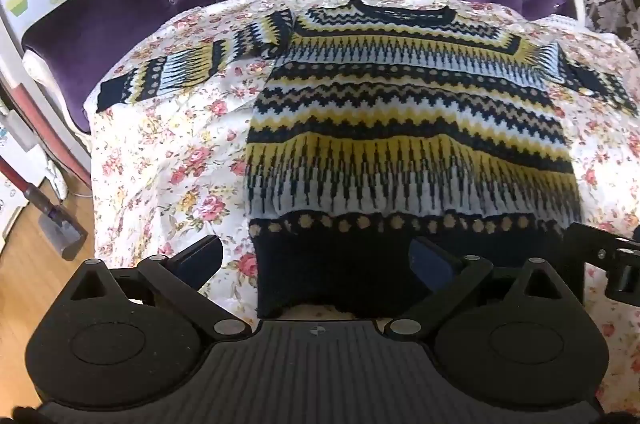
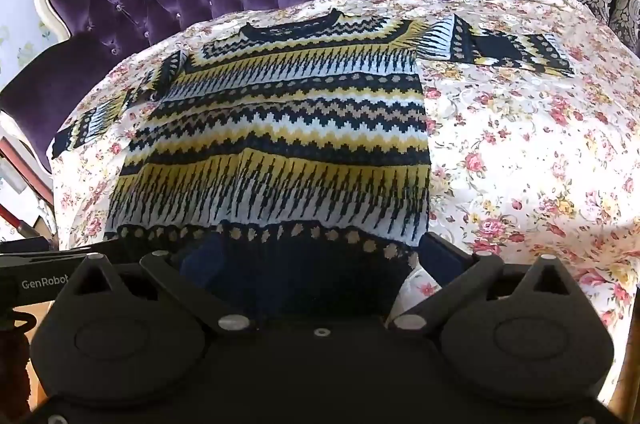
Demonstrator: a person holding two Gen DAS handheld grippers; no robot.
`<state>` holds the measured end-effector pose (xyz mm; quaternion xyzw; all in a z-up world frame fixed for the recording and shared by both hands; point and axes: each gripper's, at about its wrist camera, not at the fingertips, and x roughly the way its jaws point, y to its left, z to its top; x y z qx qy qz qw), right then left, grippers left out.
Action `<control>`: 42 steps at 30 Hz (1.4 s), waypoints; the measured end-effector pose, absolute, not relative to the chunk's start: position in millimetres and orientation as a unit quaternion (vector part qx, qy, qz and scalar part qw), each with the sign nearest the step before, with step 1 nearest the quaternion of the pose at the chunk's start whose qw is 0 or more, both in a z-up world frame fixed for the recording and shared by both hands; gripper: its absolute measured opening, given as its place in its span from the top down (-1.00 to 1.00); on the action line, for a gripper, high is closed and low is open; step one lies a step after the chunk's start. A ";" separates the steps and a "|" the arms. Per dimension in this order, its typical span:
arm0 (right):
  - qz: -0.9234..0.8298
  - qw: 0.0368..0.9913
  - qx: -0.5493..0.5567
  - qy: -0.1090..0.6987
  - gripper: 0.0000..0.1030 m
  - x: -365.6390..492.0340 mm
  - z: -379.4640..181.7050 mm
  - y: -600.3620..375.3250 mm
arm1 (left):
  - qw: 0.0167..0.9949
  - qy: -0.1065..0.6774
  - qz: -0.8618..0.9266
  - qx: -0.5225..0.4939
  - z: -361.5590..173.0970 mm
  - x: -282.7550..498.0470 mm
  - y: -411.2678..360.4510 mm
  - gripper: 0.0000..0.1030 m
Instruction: Fold small clothes
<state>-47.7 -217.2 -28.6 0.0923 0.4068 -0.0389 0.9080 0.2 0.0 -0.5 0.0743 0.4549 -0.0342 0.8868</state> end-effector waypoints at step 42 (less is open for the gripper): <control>-0.041 0.892 0.047 0.447 -0.99 -34.3 -43.0 -196.7 | 0.867 0.494 -0.034 0.056 -33.3 10.4 13.3 -0.95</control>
